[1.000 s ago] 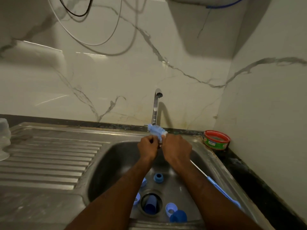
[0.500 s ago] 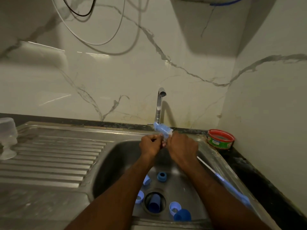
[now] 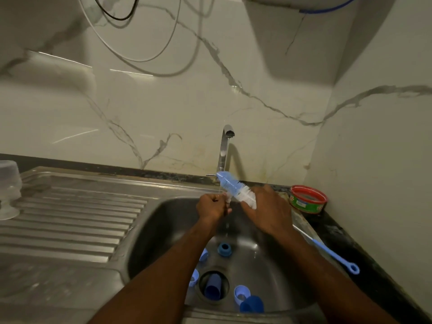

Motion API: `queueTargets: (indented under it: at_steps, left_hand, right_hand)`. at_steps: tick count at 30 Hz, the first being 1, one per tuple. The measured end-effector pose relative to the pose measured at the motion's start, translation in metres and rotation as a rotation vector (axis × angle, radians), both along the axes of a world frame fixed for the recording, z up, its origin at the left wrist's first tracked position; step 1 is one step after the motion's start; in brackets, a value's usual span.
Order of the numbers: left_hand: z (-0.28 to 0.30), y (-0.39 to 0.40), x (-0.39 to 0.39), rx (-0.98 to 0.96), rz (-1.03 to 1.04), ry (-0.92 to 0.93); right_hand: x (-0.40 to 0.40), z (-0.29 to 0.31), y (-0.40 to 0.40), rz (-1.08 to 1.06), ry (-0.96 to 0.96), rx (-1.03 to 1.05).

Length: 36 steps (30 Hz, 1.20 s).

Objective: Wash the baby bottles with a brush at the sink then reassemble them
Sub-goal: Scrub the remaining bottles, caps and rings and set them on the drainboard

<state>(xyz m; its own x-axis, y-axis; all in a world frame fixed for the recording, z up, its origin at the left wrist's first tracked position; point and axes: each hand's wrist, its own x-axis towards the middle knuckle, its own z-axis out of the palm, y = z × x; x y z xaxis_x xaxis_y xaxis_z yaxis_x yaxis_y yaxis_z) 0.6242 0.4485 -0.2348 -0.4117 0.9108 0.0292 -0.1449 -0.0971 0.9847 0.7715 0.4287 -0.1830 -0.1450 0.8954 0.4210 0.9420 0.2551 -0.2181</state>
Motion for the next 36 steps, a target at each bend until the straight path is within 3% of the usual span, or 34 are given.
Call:
queueTargets:
  at_steps: [7,10,17,24,30,36]
  left_hand:
    - [-0.004,0.002,0.004,0.004,-0.156,0.027]
    - [-0.006,0.003,0.002,-0.004,-0.104,0.076]
    - [-0.002,0.004,-0.002,-0.021,-0.096,-0.103]
    - [0.000,0.003,-0.003,0.007,-0.074,-0.136]
    - [-0.008,0.005,-0.006,-0.033,0.039,-0.098]
    - [-0.003,0.003,0.000,0.048,-0.135,-0.058]
  right_hand:
    - [0.004,-0.014,0.005,0.048,-0.020,0.036]
    - [-0.003,-0.018,0.004,0.101,-0.057,0.067]
    - [-0.006,-0.016,0.011,0.113,-0.206,0.142]
    - [0.006,-0.004,0.007,0.034,-0.102,0.167]
    - [0.006,-0.007,0.002,0.119,-0.002,0.134]
    - [-0.013,-0.006,0.008,-0.039,-0.144,0.005]
